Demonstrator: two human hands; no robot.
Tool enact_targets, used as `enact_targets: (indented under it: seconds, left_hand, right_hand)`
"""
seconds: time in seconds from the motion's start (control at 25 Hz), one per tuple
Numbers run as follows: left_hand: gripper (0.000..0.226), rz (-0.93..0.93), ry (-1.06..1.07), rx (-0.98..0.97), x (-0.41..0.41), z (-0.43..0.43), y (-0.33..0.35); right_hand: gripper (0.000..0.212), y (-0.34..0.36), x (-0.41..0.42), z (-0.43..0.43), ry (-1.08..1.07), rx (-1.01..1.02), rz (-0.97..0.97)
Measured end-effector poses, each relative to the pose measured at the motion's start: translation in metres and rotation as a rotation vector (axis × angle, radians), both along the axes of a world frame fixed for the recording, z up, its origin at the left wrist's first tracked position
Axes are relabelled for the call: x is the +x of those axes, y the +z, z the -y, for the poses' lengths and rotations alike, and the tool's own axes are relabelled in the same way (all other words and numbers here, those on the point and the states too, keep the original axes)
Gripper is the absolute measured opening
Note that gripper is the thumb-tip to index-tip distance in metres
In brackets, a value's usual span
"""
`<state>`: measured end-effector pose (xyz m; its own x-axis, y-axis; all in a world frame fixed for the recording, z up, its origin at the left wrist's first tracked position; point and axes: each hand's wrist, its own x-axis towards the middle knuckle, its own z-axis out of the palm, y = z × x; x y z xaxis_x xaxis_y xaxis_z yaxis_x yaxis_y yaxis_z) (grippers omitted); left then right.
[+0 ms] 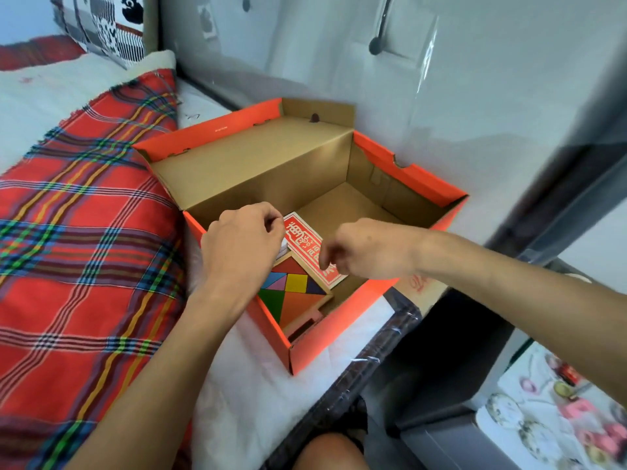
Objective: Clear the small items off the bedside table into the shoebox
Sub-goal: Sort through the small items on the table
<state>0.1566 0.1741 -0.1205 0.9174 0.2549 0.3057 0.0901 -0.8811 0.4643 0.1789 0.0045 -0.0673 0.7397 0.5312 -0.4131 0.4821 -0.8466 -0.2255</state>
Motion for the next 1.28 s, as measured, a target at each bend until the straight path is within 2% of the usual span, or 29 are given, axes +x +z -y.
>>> enact_targets:
  seconds: [0.12, 0.24, 0.36, 0.48, 0.6, 0.68, 0.76, 0.88, 0.96, 1.12, 1.2, 1.28]
  left_hand:
    - [0.017, -0.019, -0.137, -0.069, -0.016, 0.037, 0.029]
    - [0.012, -0.011, -0.391, -0.148, -0.044, 0.105, 0.049]
    - [0.012, -0.039, -0.609, -0.179, -0.067, 0.165, 0.038]
    - [0.016, -0.144, -0.828, -0.127, -0.1, 0.244, 0.004]
    - [0.02, -0.251, -0.939, -0.056, -0.118, 0.31, -0.042]
    - [0.023, -0.251, -0.975, 0.021, -0.118, 0.342, -0.069]
    - [0.024, -0.204, -0.987, 0.136, -0.116, 0.375, -0.091]
    - [0.024, -0.164, -0.956, 0.264, -0.107, 0.403, -0.107]
    - [0.023, -0.178, -0.948, 0.33, -0.104, 0.409, -0.11]
    - [0.025, -0.202, -0.977, 0.362, -0.101, 0.409, -0.111]
    - [0.026, -0.243, -0.98, 0.333, -0.101, 0.407, -0.106]
    - [0.023, -0.286, -0.95, 0.275, -0.1, 0.406, -0.1]
  right_hand:
    - [0.024, 0.029, -0.038, 0.057, -0.165, 0.275, 0.146]
    - [0.025, 0.038, -0.095, 0.134, -0.364, 0.393, 0.258]
    - [0.03, 0.021, -0.146, 0.206, -0.646, 0.48, 0.225]
    - [0.03, -0.018, -0.214, 0.287, -0.921, 0.471, 0.199]
    - [0.018, -0.072, -0.261, 0.338, -1.153, 0.38, 0.307]
    - [0.009, -0.104, -0.272, 0.349, -1.206, 0.356, 0.343]
    - [0.024, -0.132, -0.27, 0.355, -1.187, 0.364, 0.348]
    - [0.048, -0.153, -0.247, 0.35, -1.064, 0.328, 0.491]
    - [0.045, -0.159, -0.232, 0.341, -0.985, 0.275, 0.582]
    - [0.042, -0.166, -0.221, 0.333, -0.924, 0.183, 0.546]
    - [0.044, -0.159, -0.222, 0.335, -0.976, 0.262, 0.537]
    - [0.04, -0.144, -0.229, 0.345, -1.194, 0.601, 0.478]
